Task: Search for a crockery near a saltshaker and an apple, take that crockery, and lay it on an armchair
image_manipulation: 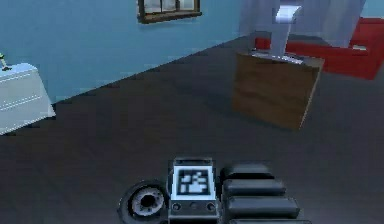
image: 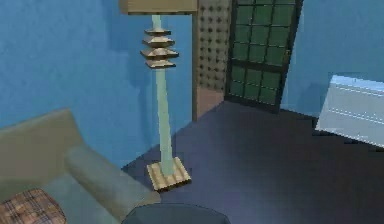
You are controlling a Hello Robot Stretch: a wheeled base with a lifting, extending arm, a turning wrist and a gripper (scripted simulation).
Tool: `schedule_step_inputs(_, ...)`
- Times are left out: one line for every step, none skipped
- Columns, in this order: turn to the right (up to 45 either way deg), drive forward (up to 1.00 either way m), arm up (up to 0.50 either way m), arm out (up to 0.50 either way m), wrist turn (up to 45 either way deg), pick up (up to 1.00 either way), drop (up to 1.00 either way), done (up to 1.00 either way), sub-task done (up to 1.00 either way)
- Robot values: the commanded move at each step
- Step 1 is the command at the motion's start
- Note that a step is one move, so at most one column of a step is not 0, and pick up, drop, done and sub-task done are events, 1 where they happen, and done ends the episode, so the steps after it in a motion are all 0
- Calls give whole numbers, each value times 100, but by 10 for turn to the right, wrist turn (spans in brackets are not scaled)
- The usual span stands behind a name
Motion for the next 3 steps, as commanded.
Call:
schedule_step_inputs(450,0,0,0,0,0,0,0,0)
schedule_step_inputs(450,0,0,0,0,0,0,0,0)
schedule_step_inputs(450,0,0,0,0,0,0,0,0)
